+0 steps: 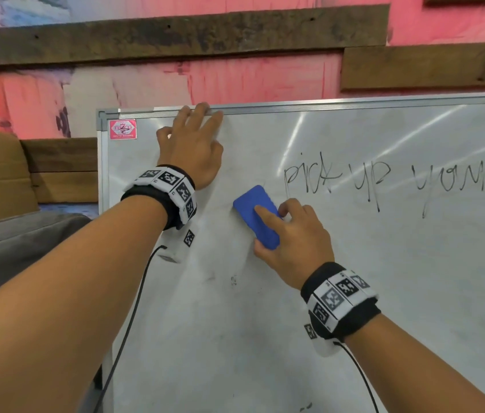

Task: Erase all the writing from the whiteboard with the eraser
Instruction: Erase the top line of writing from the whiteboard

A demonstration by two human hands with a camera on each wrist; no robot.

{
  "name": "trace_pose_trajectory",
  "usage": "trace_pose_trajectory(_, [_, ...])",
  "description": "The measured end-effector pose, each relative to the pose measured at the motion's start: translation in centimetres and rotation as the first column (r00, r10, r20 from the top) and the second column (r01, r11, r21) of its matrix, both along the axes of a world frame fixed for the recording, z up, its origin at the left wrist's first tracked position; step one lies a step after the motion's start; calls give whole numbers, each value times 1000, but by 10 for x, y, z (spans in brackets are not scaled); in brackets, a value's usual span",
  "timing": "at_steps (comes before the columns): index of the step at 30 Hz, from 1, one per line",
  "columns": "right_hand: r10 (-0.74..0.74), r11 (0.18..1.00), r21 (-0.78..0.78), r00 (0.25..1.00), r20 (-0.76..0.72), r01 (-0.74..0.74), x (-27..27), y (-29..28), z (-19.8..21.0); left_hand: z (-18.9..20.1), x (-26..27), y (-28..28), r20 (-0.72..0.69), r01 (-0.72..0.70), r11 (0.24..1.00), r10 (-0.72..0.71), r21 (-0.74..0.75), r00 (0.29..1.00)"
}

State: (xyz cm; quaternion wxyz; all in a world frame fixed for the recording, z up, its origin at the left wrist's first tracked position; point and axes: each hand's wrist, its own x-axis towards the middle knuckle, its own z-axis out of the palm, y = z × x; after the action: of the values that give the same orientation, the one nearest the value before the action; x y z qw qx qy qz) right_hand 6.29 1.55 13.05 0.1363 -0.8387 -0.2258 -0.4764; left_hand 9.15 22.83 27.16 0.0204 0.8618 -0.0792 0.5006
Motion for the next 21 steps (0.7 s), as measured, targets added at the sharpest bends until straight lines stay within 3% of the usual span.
trace_pose_trajectory(5, [-26,998,57,1000,18,25,4,2,22,7,4,-7,13,-22,1000,22,12,1000])
trace_pose_trajectory(11, [5,1000,-13,1000,-6,-5,0,-10,-2,18,13,-15,23,-20,999,20,-25,1000])
trace_pose_trajectory(17, [-11,999,47,1000,18,10,3,-10,16,25,14,-28,1,-80,993,81,-87,997])
trace_pose_trajectory(21, [8,1000,-3,1000,5,-8,1,-10,1,24,15,-29,21,-91,990,94,-103,995])
